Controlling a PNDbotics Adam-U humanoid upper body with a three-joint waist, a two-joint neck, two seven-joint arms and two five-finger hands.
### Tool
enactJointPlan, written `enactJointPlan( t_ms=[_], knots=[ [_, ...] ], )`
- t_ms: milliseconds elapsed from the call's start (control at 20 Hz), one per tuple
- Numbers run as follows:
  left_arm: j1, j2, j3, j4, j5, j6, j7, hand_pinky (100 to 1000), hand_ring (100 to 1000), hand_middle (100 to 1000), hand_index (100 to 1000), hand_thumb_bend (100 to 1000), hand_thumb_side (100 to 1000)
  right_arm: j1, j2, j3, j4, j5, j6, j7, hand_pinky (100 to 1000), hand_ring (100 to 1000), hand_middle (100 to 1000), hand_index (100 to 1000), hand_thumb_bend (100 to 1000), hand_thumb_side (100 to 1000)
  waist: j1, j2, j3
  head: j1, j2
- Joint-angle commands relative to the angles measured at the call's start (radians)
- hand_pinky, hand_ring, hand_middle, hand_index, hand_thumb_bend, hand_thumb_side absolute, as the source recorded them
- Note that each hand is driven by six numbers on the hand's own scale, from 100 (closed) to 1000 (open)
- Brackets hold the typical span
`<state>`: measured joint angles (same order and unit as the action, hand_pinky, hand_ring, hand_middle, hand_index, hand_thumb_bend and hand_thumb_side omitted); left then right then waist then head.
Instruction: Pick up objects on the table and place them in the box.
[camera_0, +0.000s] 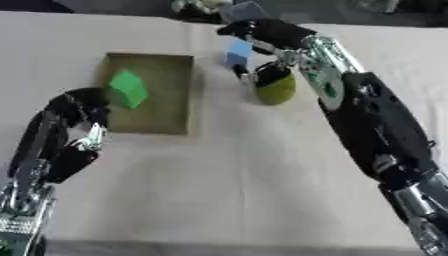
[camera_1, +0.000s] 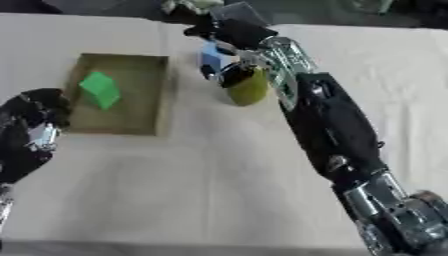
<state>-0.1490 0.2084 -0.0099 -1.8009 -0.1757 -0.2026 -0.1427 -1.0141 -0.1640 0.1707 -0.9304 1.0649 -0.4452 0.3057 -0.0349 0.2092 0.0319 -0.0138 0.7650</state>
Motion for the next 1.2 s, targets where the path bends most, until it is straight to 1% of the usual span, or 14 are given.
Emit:
enactJointPlan(
  t_ms=[50, 250, 350, 450, 650, 700, 800, 850, 900, 1200],
  knots=[
    [-0.004, 0.012, 0.007, -0.017, -0.003, -0.001, 0.004, 551, 624, 608, 776, 100, 366, -0.013, -0.026, -0.031, 0.026, -0.022, 0.028, 0.013, 878, 886, 880, 1000, 100, 354, 0.006, -0.020, -0.003, -0.002, 0.005],
    [-0.003, 0.011, 0.008, -0.017, -0.003, -0.001, 0.005, 551, 623, 607, 776, 100, 365, -0.008, -0.026, -0.061, 0.090, -0.046, 0.056, 0.033, 878, 883, 873, 997, 100, 460, 0.008, -0.020, -0.005, -0.011, -0.006],
    [-0.003, 0.011, 0.008, -0.017, -0.003, -0.001, 0.005, 551, 623, 607, 776, 100, 365, -0.007, -0.026, -0.070, 0.120, -0.046, 0.066, 0.048, 879, 884, 875, 989, 100, 493, 0.008, -0.020, -0.005, -0.013, -0.009],
    [-0.003, 0.011, 0.008, -0.017, -0.003, 0.000, 0.005, 551, 623, 607, 776, 100, 366, -0.007, -0.026, -0.077, 0.146, -0.036, 0.076, 0.058, 878, 883, 878, 986, 100, 504, 0.008, -0.020, -0.006, -0.015, -0.008],
    [-0.002, 0.011, 0.008, -0.017, -0.003, 0.000, 0.005, 550, 623, 607, 776, 100, 366, -0.008, -0.027, -0.096, 0.184, 0.013, 0.106, 0.038, 876, 884, 888, 978, 100, 432, 0.008, -0.020, -0.006, -0.017, -0.006],
    [-0.002, 0.011, 0.009, -0.017, -0.003, 0.000, 0.005, 550, 622, 606, 776, 100, 366, -0.008, -0.028, -0.099, 0.191, 0.026, 0.111, 0.027, 875, 883, 889, 971, 100, 379, 0.008, -0.020, -0.005, -0.017, -0.006],
    [-0.001, 0.011, 0.009, -0.017, -0.003, 0.000, 0.006, 550, 622, 606, 776, 100, 366, -0.008, -0.029, -0.106, 0.204, 0.048, 0.120, 0.009, 873, 881, 887, 967, 100, 337, 0.007, -0.020, -0.005, -0.017, -0.006],
    [-0.001, 0.011, 0.009, -0.017, -0.003, 0.000, 0.006, 550, 622, 606, 776, 100, 366, -0.008, -0.029, -0.107, 0.211, 0.058, 0.122, 0.002, 871, 878, 883, 963, 100, 266, 0.007, -0.020, -0.005, -0.016, -0.006],
    [-0.001, 0.010, 0.009, -0.017, -0.003, 0.000, 0.006, 550, 622, 606, 776, 100, 366, -0.007, -0.028, -0.108, 0.216, 0.067, 0.123, -0.002, 870, 876, 881, 961, 100, 241, 0.007, -0.020, -0.005, -0.015, -0.007],
    [0.000, 0.010, 0.010, -0.017, -0.003, 0.000, 0.006, 550, 621, 605, 776, 100, 366, -0.001, -0.025, -0.116, 0.233, 0.101, 0.128, -0.034, 851, 831, 832, 930, 100, 241, 0.007, -0.020, -0.007, -0.012, -0.007]
  ],
)
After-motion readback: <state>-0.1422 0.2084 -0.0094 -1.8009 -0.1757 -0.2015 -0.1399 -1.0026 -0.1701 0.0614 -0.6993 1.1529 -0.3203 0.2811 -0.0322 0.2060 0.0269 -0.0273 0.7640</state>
